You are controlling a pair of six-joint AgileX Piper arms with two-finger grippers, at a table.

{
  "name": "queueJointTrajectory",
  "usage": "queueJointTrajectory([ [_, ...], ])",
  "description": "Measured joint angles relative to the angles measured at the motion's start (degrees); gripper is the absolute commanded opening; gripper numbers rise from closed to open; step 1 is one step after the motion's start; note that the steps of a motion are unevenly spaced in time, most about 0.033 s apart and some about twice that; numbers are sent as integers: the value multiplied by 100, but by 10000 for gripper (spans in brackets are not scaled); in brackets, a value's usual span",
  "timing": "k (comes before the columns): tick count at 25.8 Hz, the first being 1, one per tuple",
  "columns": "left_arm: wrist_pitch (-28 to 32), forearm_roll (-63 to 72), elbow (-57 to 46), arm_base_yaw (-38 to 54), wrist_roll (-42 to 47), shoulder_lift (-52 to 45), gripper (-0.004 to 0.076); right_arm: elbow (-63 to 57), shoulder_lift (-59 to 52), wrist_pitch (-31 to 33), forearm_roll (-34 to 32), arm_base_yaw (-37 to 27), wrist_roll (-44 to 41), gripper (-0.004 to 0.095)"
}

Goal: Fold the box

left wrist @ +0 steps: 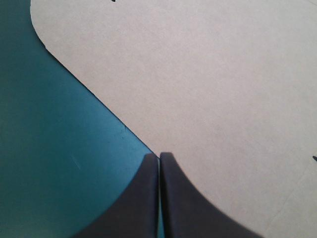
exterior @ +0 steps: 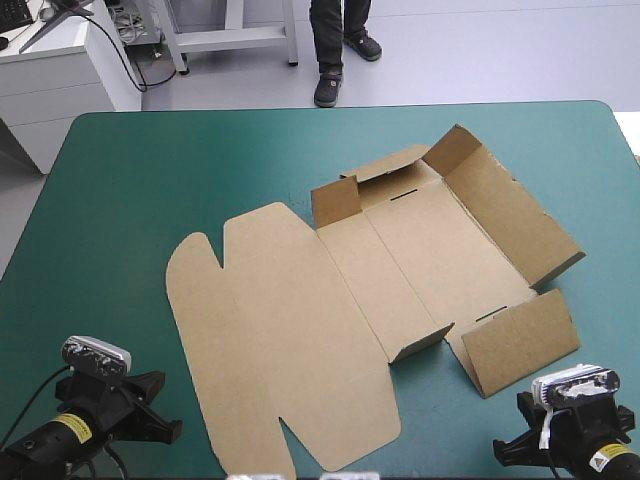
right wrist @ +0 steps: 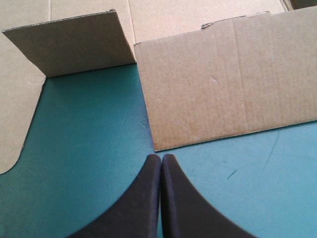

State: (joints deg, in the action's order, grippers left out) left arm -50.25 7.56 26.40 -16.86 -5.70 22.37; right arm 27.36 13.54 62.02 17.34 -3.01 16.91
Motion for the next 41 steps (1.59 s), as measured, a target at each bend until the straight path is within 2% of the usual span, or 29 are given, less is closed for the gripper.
queueJointTrajectory([
  [6, 0, 0, 0, 0, 0, 0, -8, 54, 6, 40, -179, 0, -26, -19],
  [10, 0, 0, 0, 0, 0, 0, -8, 497, 378, 156, -323, 52, -85, -19],
  [17, 0, 0, 0, 0, -3, 0, -8, 1628, 1547, 688, -301, 219, -408, -6],
  [22, 0, 0, 0, 0, -3, 0, -8, 2849, 2340, 940, -236, 219, -832, 5],
  [27, 0, 0, 0, 0, -3, 0, -8, 3838, 3227, 941, 105, 219, -1248, 5],
  [34, 0, 0, 0, 0, -3, 0, -8, 3940, 4174, 935, 651, 219, -1637, 5],
  [41, 0, 0, 0, 0, -3, 0, -8, 3301, 4097, 924, 889, 321, -2070, 5],
])
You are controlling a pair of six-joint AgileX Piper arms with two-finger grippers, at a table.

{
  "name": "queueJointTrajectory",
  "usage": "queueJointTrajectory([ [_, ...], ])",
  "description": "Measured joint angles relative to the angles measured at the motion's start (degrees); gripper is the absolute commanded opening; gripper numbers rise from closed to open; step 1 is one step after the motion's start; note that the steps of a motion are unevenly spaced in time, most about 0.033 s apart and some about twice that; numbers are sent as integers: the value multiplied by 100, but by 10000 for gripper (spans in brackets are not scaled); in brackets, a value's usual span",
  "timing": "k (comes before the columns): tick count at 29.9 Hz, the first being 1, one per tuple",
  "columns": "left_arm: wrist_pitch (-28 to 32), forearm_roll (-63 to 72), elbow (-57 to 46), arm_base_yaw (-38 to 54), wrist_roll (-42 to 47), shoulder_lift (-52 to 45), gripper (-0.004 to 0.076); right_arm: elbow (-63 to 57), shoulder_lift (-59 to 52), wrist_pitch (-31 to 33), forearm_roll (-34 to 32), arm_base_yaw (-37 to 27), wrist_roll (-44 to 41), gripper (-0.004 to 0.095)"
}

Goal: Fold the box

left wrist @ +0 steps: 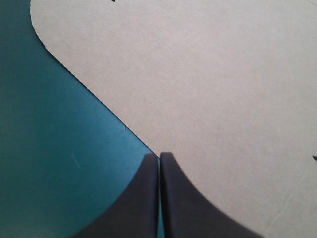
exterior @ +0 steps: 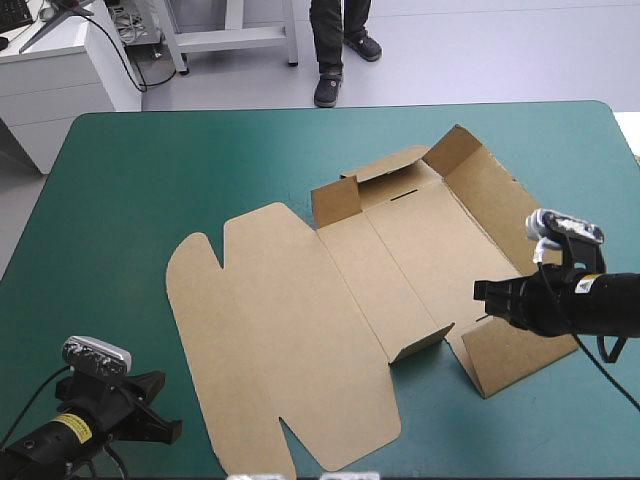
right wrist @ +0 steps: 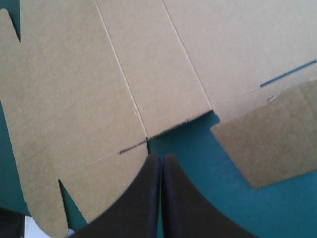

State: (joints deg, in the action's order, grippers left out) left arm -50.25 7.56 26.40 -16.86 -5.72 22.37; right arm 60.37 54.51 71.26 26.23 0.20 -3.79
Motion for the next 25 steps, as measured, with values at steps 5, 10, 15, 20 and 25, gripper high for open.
queueJointTrajectory([
  [5, 0, 0, 0, 0, 0, 0, -8, -899, -104, -90, 9, 697, -561, 5],
  [10, 0, 0, 0, 0, 0, 0, -8, -1398, 2, -835, -31, 1552, -1314, 50],
  [15, 4, 0, 0, 0, 0, 0, -8, -1441, 299, -1082, -331, 1925, -1983, 226],
  [20, 4, 0, 0, 0, -22, 0, -8, -1366, 568, -1037, -357, 1950, -2605, 418],
  [25, 4, 0, 0, 0, -121, 0, -8, -1164, 708, -1139, -210, 1950, -2817, 428],
])
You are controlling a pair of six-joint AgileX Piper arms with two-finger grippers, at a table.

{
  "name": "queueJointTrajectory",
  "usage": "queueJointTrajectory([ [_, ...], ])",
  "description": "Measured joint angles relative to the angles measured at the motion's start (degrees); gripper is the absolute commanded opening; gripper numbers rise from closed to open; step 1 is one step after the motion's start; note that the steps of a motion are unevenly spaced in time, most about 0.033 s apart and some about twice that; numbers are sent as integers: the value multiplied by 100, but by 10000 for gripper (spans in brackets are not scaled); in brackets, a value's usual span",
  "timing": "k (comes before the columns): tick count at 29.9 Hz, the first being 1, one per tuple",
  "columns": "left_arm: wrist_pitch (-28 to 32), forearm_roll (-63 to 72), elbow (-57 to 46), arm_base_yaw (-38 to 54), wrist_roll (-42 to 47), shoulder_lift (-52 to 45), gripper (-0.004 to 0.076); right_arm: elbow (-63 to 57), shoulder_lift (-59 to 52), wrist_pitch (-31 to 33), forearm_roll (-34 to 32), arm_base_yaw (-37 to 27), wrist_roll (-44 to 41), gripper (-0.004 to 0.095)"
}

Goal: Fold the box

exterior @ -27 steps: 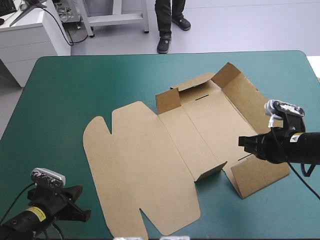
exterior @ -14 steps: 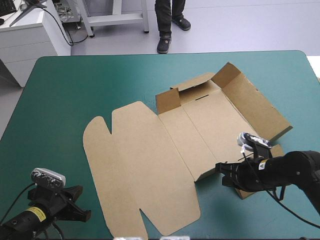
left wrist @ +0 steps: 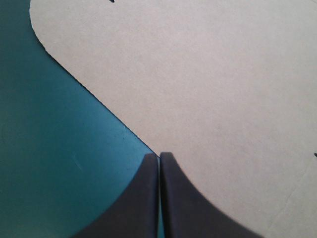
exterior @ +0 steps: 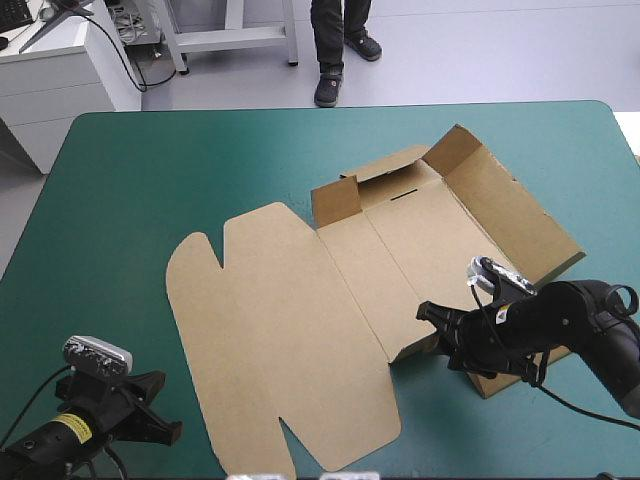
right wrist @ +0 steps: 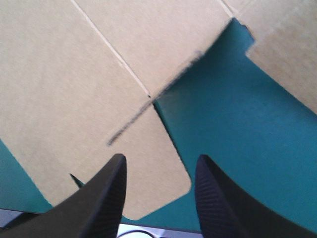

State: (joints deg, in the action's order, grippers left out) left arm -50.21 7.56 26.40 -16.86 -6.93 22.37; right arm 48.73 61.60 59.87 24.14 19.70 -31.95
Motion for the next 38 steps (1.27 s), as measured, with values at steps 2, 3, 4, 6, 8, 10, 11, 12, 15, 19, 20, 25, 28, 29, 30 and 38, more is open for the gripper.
queueJointTrajectory([
  [2, 0, 0, 0, 0, -55, 0, -8, 126, 28, -150, 76, 0, -91, 428],
  [3, 0, 0, 0, 0, -76, 0, -8, 184, 49, -239, 98, 0, -177, 428],
  [4, 0, 0, 0, 0, -84, 0, -8, 222, 67, -313, 105, 0, -305, 428],
  [6, 0, 0, 0, 0, -90, 0, -8, 242, 128, -364, 111, 0, -633, 428],
  [8, 0, 0, 0, 0, -90, 0, -8, 242, 260, -311, 81, 0, -869, 428],
  [10, 0, 0, 0, 0, -90, 0, -8, 242, 481, -213, 78, 1, -1037, 428],
  [11, 0, 0, 0, 0, -90, 0, -8, 242, 601, -200, 88, 1, -1101, 428],
  [12, 0, 0, 0, 0, -90, 0, -8, 242, 699, -200, 118, 1, -1124, 428],
  [15, 0, 0, 0, 0, -90, 0, -8, 242, 1050, -206, 200, 6, -1209, 428],
  [19, 0, 0, 0, 0, -90, 0, -8, 242, 1458, -206, 228, 6, -1405, 421],
  [20, 0, 0, 0, 0, -90, 0, -8, 242, 1545, -206, 236, 6, -1432, 414],
  [25, 0, 0, 0, 0, -90, 0, -8, 242, 1730, -230, 204, 6, -1474, 245],
  [28, 2, 0, 0, 0, -90, 0, -8, 242, 1730, -234, 157, 6, -1457, 86],
  [29, 2, 0, 0, 0, -90, 0, -8, 242, 1730, -234, 148, 6, -1442, 26],
  [30, 2, 0, 0, 0, -90, 0, -8, 248, 1730, -234, 147, 6, -1415, -19],
  [38, 2, 0, 0, 0, -90, 0, -8, 280, 1730, -281, -39, 6, -1358, -17],
])
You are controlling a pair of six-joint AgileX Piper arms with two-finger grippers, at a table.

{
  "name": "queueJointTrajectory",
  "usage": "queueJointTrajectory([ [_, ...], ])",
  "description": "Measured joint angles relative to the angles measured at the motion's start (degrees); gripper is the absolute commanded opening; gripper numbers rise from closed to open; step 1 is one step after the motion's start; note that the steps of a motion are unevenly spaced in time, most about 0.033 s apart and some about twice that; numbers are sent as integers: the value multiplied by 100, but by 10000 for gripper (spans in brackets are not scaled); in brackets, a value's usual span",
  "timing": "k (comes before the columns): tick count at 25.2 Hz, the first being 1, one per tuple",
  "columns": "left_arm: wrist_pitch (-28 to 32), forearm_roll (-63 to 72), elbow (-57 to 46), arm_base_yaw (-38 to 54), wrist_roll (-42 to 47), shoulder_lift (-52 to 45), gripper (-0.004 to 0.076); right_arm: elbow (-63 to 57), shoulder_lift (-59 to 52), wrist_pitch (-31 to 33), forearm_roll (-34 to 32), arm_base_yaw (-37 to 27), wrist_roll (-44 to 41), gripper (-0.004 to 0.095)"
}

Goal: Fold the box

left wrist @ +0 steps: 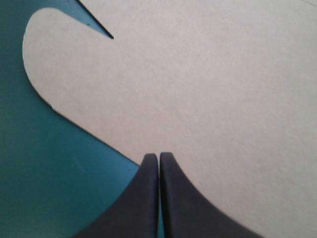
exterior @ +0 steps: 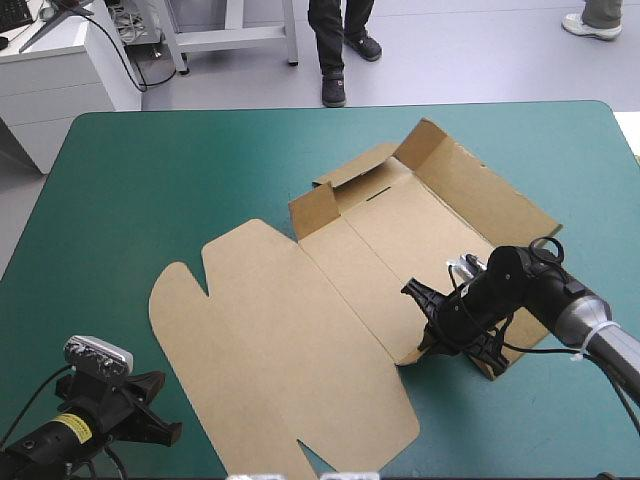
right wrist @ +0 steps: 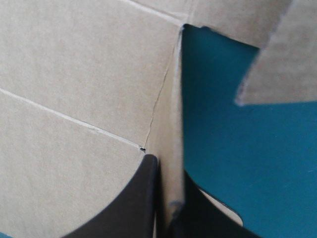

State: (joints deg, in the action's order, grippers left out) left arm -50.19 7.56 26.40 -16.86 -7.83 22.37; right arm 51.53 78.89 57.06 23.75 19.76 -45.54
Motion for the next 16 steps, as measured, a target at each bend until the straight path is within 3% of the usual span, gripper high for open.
queueJointTrajectory([
  [4, 0, 0, 0, 0, 0, 0, -8, 207, 0, 209, -471, 0, 40, -17],
  [7, 0, 0, 0, 0, 0, 0, -8, 725, 0, 877, -1355, -101, 199, -17],
  [9, 0, 0, 0, 0, 0, 0, -8, 1139, 13, 1198, -1895, -351, 681, -17],
  [15, 0, 0, 0, 0, 0, 0, -8, 1830, 259, 1304, -2314, -959, 1971, -16],
  [16, 0, 0, 0, 0, 0, 0, -8, 1998, 482, 1337, -2474, -1061, 2486, -16],
])
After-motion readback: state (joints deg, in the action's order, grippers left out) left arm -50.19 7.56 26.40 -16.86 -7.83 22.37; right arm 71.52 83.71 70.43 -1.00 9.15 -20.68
